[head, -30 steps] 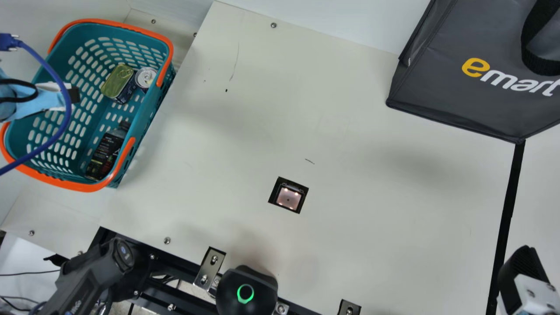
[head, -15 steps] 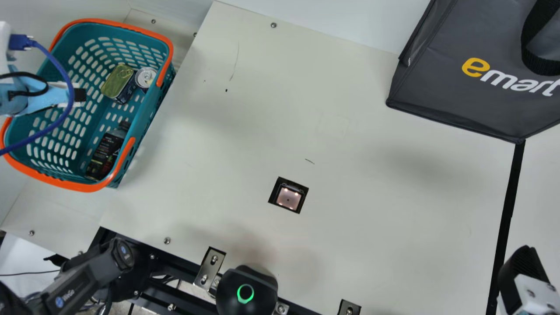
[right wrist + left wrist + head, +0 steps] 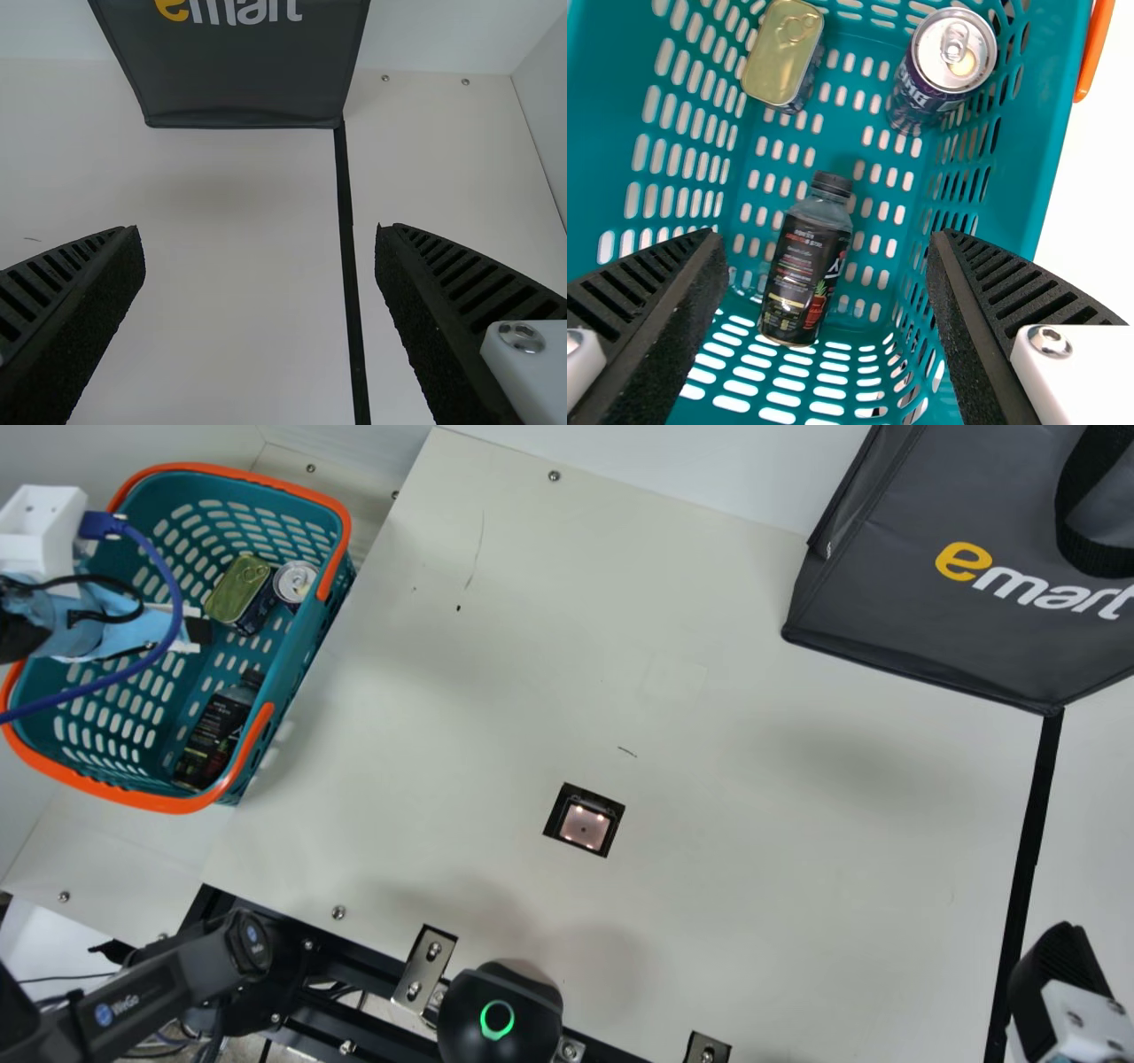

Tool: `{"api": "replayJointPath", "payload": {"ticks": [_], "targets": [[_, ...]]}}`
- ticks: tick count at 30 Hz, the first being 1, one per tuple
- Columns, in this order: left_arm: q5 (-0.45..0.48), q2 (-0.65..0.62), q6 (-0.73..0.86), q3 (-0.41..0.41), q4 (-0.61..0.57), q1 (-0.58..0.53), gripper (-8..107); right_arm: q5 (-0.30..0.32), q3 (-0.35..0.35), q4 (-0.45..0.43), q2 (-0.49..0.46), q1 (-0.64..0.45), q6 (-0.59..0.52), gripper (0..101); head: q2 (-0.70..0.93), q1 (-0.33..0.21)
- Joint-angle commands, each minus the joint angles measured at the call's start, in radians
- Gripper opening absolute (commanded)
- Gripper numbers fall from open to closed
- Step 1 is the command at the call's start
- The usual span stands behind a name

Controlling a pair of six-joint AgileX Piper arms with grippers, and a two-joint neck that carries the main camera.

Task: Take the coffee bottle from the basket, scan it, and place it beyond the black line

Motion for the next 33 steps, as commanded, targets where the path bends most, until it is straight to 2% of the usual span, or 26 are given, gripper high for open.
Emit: {"api": "replayJointPath", "payload": {"ticks": [1,18,33], "targets": [[-0.003,0.014,0.007,-0.004,0.001,-0.004,90,0.000,0.000,0.000,0.000,0.000,0.000,91,0.002,-0.027],[-0.055,0.157,0.100,-0.005,-0.034,0.034,90,0.000,0.000,0.000,0.000,0.000,0.000,91,0.002,-0.027],[-0.196,0.294,0.259,0.050,-0.120,0.055,90,-0.002,0.000,-0.001,0.000,0.000,0.000,91,0.002,-0.027]]}}
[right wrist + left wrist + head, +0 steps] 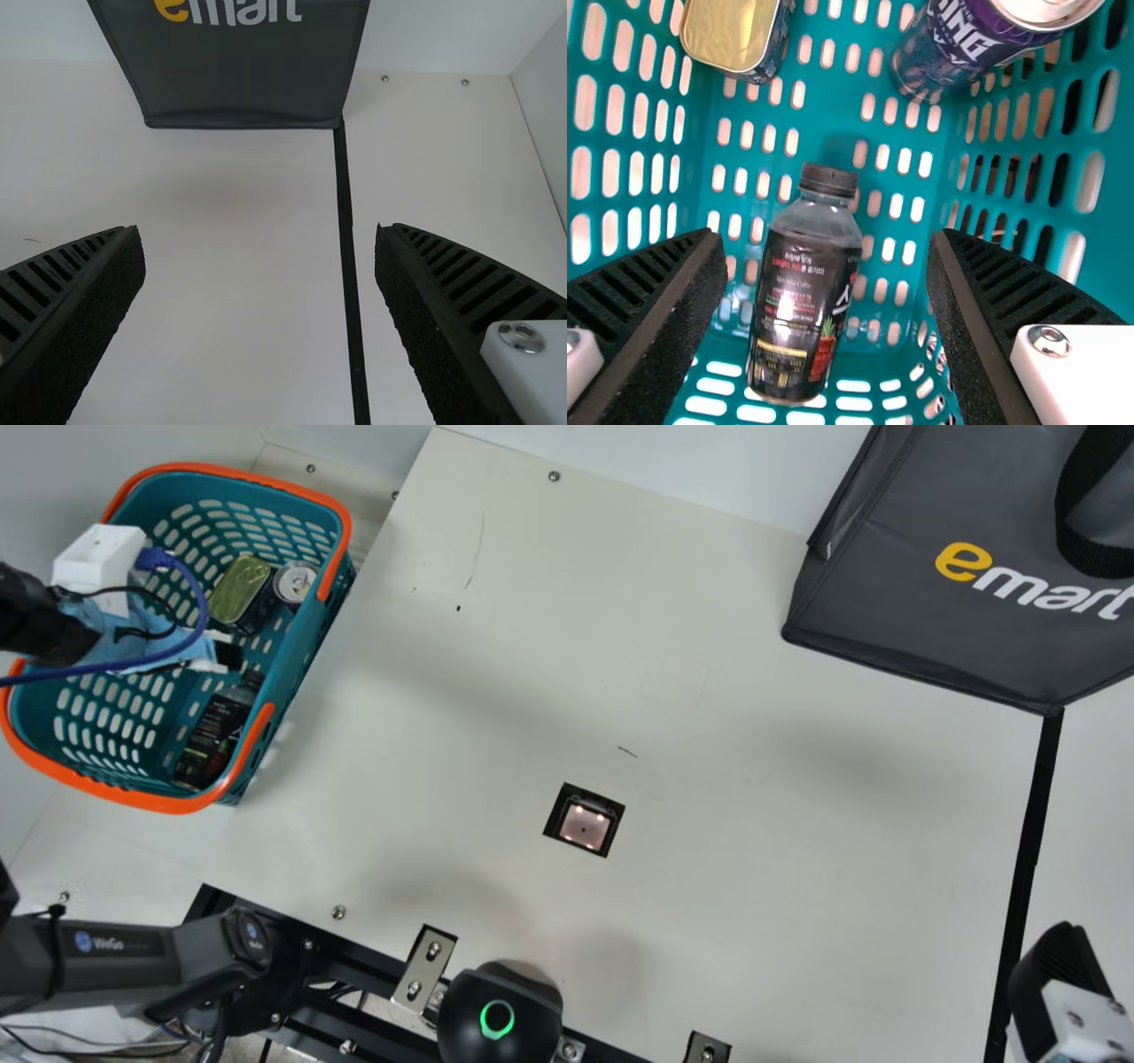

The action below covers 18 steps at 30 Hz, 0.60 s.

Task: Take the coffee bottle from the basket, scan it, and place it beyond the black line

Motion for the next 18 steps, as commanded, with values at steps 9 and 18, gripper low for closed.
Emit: {"api": "replayJointPath", "payload": {"ticks": [9,18], "targets": [[-0.129,0.115,0.115,0.029,-0.072,0.000,90,0.000,0.000,0.000,0.000,0.000,0.000,91,0.002,-0.027],[-0.219,0.214,0.205,0.034,-0.129,0.002,90,0.000,0.000,0.000,0.000,0.000,0.000,91,0.002,-0.027]]}}
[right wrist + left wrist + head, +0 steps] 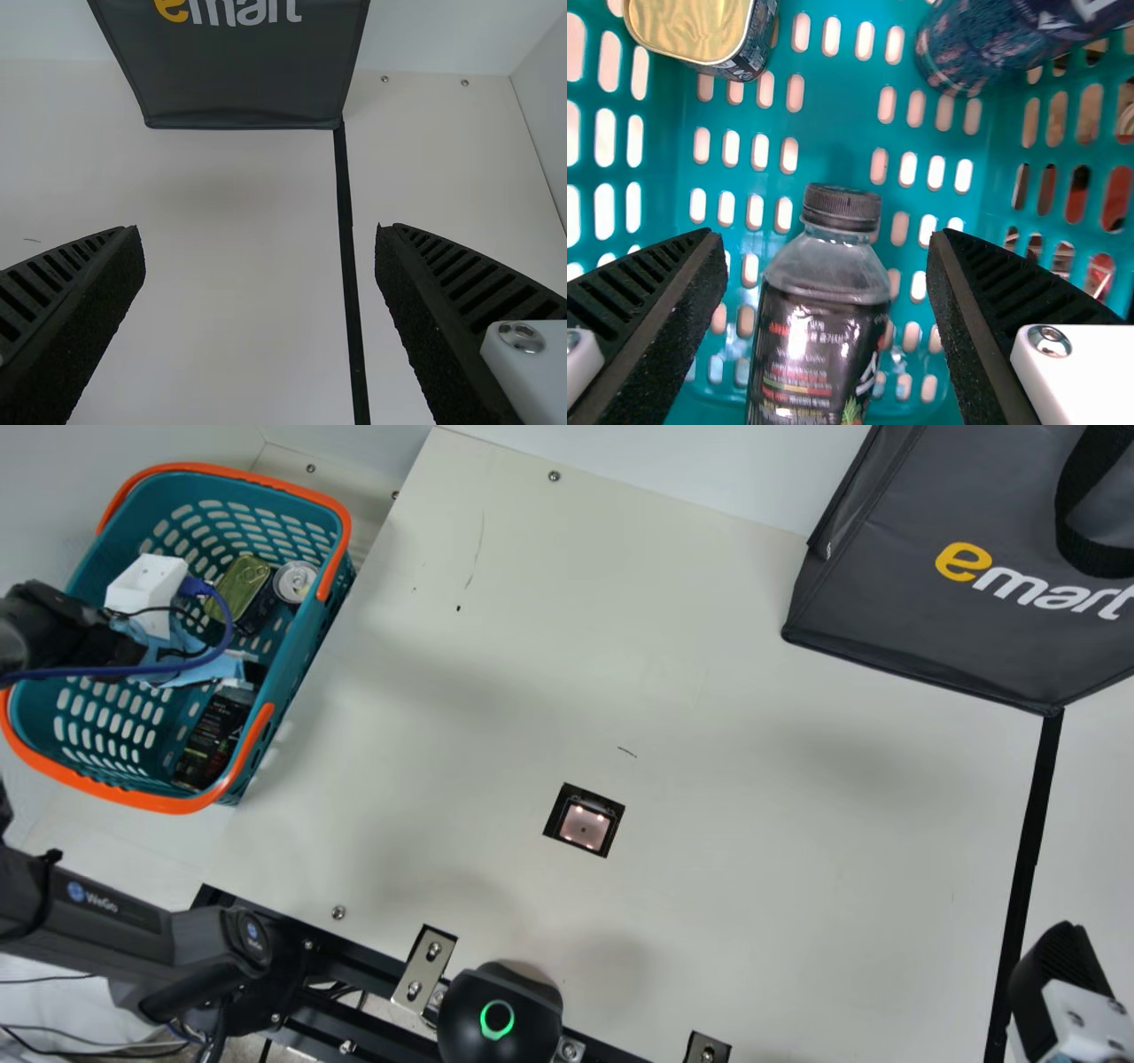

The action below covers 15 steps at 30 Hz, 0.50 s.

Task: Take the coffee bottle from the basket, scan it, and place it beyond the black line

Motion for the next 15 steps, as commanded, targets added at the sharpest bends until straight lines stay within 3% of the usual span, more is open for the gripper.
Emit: {"api": "replayJointPath", "payload": {"ticks": [1,15], "targets": [[-0.015,0.022,0.021,-0.004,-0.010,0.001,90,0.000,0.000,0.000,0.000,0.000,0.000,91,0.002,-0.027],[-0.064,0.166,0.107,-0.077,-0.020,0.011,90,0.000,0.000,0.000,0.000,0.000,0.000,91,0.002,-0.027]]}}
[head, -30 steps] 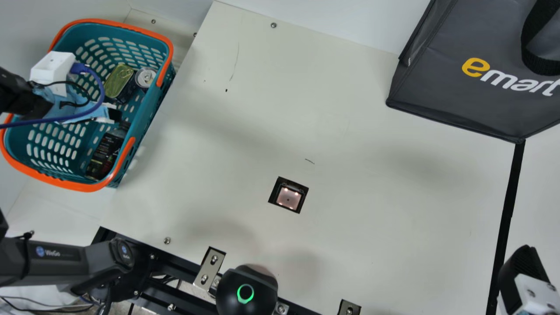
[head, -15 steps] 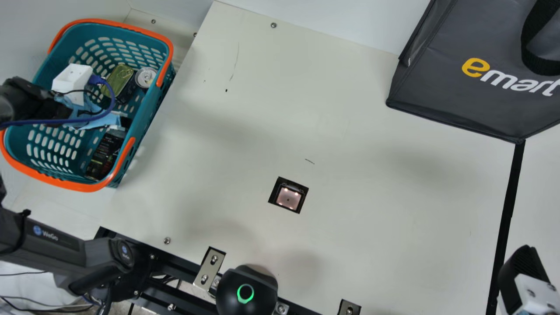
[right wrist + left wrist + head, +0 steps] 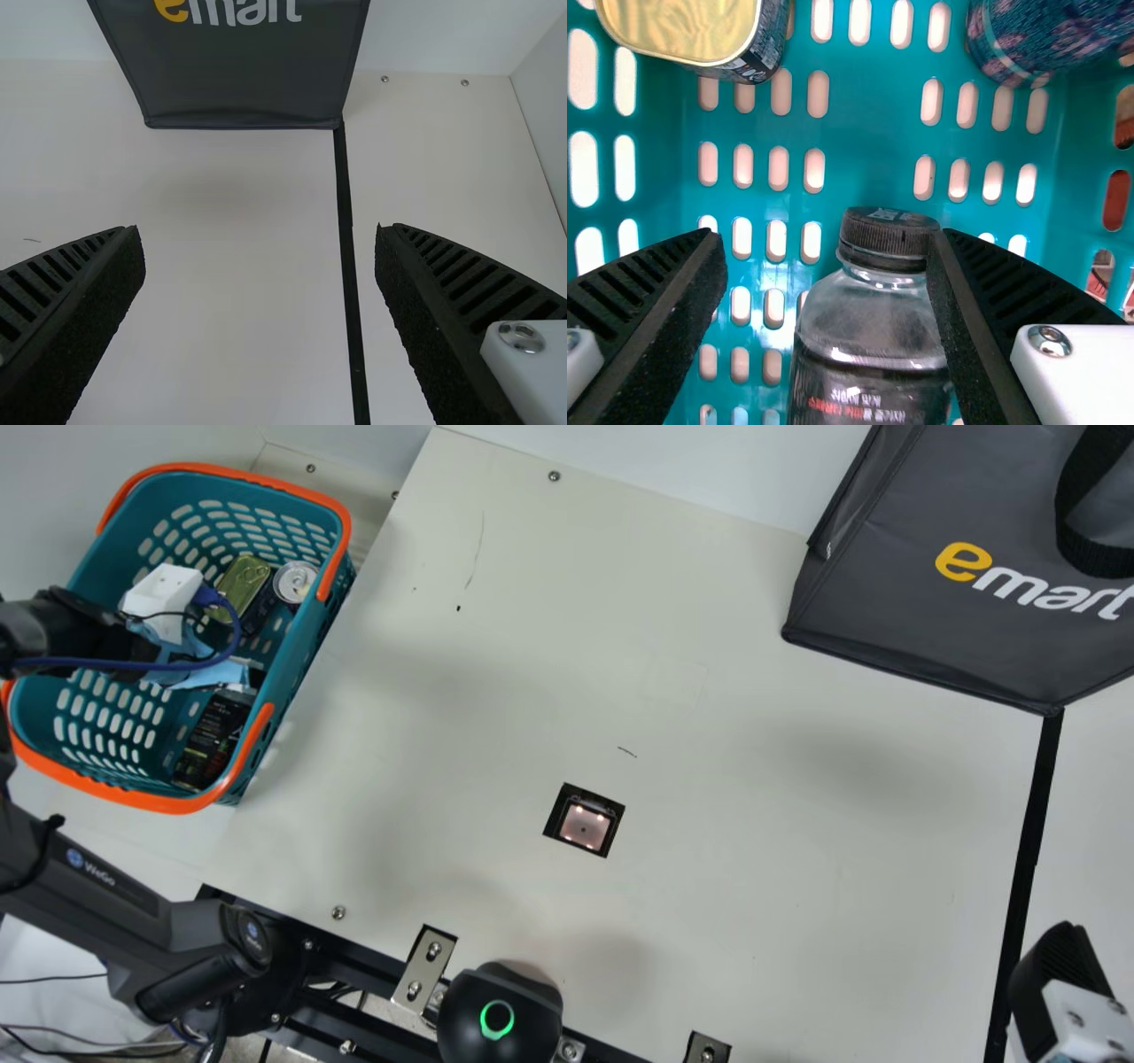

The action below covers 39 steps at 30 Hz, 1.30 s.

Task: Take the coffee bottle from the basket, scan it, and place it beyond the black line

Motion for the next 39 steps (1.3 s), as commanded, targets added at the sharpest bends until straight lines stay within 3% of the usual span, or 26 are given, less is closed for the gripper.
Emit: {"api": "replayJointPath", "payload": {"ticks": [1,20,39], "targets": [[-0.001,0.015,0.002,-0.009,0.009,-0.002,90,0.000,0.000,0.000,0.000,0.000,0.000,91,0.002,-0.027],[-0.004,0.045,-0.116,-0.046,0.120,-0.065,90,0.000,0.000,0.000,0.000,0.000,0.000,91,0.002,-0.027],[-0.021,0.019,-0.427,-0.029,0.249,-0.106,90,0.000,0.000,0.000,0.000,0.000,0.000,91,0.002,-0.027]]}}
